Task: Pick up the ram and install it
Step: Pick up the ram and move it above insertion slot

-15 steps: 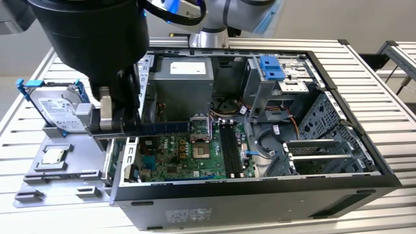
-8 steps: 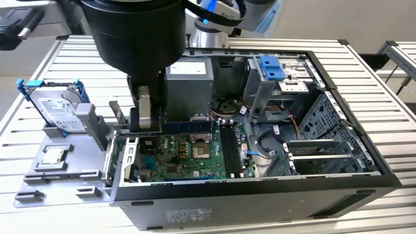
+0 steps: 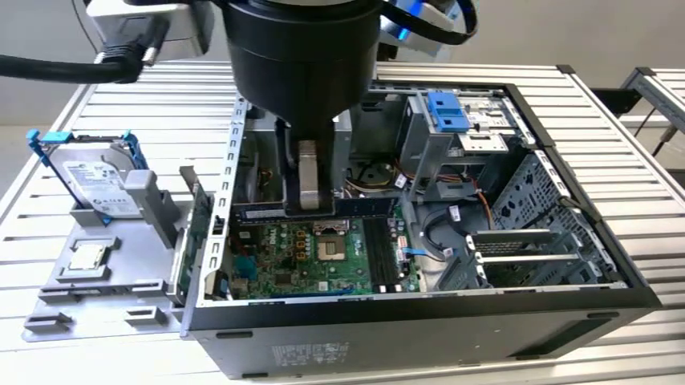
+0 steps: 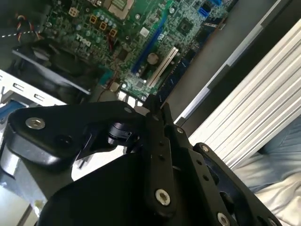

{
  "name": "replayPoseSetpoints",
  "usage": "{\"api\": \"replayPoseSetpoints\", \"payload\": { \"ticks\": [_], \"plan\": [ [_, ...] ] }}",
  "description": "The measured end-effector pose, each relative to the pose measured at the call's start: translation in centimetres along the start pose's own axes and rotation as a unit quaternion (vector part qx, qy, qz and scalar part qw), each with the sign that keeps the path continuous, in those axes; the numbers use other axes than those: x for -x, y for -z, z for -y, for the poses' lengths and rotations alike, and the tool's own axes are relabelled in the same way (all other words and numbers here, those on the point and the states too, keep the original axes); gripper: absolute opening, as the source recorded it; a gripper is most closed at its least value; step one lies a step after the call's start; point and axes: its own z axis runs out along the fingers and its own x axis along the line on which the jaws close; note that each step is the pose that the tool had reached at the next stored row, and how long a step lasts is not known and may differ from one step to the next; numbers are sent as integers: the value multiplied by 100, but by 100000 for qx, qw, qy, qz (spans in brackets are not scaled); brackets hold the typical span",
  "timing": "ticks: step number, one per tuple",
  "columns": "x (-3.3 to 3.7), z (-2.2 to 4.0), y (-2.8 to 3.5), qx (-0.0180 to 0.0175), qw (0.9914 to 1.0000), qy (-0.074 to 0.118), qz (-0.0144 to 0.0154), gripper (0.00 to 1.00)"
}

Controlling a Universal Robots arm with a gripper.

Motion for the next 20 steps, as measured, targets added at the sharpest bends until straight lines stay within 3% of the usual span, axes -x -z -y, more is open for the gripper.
{"api": "replayPoseSetpoints", "payload": {
  "ticks": [20],
  "plan": [
    [-21, 910, 2, 1, 100000, -1, 2, 0]
  ]
}}
